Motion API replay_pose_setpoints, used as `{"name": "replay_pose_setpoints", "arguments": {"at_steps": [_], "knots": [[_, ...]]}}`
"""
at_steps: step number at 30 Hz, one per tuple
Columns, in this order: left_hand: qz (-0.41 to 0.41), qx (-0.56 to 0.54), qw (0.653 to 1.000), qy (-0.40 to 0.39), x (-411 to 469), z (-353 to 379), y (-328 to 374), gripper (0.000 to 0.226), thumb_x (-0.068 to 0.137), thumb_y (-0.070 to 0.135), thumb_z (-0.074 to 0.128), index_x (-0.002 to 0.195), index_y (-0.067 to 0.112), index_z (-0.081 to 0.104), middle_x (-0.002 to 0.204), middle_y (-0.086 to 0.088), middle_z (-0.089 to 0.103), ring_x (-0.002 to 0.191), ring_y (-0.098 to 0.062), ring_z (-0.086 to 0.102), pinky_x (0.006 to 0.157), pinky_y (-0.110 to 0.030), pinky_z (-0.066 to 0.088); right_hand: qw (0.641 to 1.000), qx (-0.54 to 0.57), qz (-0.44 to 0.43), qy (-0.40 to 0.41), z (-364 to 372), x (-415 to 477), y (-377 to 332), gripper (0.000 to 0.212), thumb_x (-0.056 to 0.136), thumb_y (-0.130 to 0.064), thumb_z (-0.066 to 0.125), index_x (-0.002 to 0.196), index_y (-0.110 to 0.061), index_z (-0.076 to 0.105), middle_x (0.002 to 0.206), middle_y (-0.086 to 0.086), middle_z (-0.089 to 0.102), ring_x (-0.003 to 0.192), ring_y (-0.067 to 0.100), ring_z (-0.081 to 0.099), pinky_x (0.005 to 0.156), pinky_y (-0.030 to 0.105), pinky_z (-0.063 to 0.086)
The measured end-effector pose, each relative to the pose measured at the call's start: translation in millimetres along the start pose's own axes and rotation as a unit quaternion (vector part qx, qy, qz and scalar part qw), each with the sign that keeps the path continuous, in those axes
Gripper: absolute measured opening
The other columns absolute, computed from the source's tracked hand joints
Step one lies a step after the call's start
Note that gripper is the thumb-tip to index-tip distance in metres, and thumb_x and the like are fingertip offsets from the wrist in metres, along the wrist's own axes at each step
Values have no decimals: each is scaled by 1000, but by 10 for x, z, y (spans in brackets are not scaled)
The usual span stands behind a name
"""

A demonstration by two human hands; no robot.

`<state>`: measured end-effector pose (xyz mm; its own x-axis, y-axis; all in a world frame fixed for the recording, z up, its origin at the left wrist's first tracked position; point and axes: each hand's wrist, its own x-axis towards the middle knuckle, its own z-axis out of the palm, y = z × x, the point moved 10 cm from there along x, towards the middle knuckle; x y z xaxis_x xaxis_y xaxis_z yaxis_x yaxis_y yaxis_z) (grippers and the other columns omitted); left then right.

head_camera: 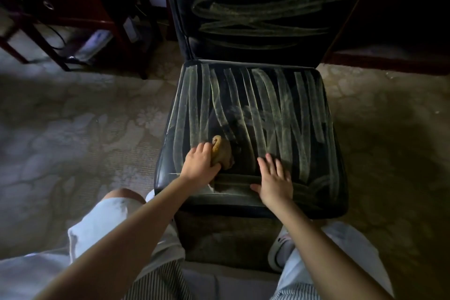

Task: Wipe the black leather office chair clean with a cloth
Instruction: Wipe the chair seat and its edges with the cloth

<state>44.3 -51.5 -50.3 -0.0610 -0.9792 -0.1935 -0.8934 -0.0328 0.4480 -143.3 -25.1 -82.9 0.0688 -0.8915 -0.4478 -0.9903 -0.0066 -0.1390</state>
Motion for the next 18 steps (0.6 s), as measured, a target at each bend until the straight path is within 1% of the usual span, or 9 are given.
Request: {"name": "replay_pose_setpoints", "arguments": {"at_steps": [3, 6, 8, 11, 13, 15, 18], "knots": [[13, 47, 998, -46, 36, 2, 90, 44, 88, 32, 54, 123, 9, 42, 116, -8, 56, 108, -28, 51, 93, -33, 35, 1000, -14, -5, -10, -15, -21, 19, 72, 95, -39, 47, 150, -29, 2, 158, -3, -10, 145, 21, -6, 115, 45, 12], [18, 79, 993, -91, 55, 44, 109, 44, 87, 37, 52, 120, 10, 40, 113, -10, 58, 103, -30, 54, 88, -37, 42, 1000, -9, -3, -25, 0, -32, 54, 74, 95, -42, 46, 150, -30, 0, 158, -5, -13, 145, 19, -8, 115, 45, 12], [19, 96, 989, -108, 54, 75, 129, 47, 87, 39, 52, 121, 11, 39, 113, -9, 58, 102, -30, 55, 85, -37, 46, 999, -24, -8, -24, 19, -37, 73, 74, 95, -45, 44, 150, -31, -4, 157, -5, -16, 145, 18, -10, 116, 44, 12], [26, 114, 987, -109, 49, 75, 201, 54, 88, 40, 52, 129, 10, 35, 119, -8, 56, 106, -29, 55, 85, -37, 46, 998, -53, -19, -15, 46, -42, 119, 75, 94, -51, 39, 149, -32, -9, 156, -6, -19, 144, 17, -13, 117, 43, 10], [30, 113, 987, -107, 34, 75, 259, 55, 89, 40, 51, 132, 11, 34, 120, -8, 55, 106, -28, 55, 84, -36, 45, 998, -58, -24, -11, 40, -39, 154, 75, 94, -52, 38, 149, -32, -9, 156, -6, -19, 145, 16, -12, 117, 42, 9], [17, 96, 990, -102, 30, 93, 287, 53, 90, 39, 51, 133, 13, 33, 118, -8, 56, 103, -26, 56, 81, -33, 45, 998, -61, -25, -7, 25, -20, 202, 76, 94, -51, 40, 149, -32, -8, 156, -7, -17, 145, 15, -12, 116, 42, 8], [4, 93, 991, -93, 4, 165, 369, 60, 90, 40, 48, 139, 13, 27, 123, -9, 54, 106, -27, 56, 87, -36, 47, 998, -54, -27, -4, -7, 5, 283, 75, 94, -48, 44, 150, -32, -4, 157, -8, -13, 145, 14, -10, 116, 42, 8]]}}
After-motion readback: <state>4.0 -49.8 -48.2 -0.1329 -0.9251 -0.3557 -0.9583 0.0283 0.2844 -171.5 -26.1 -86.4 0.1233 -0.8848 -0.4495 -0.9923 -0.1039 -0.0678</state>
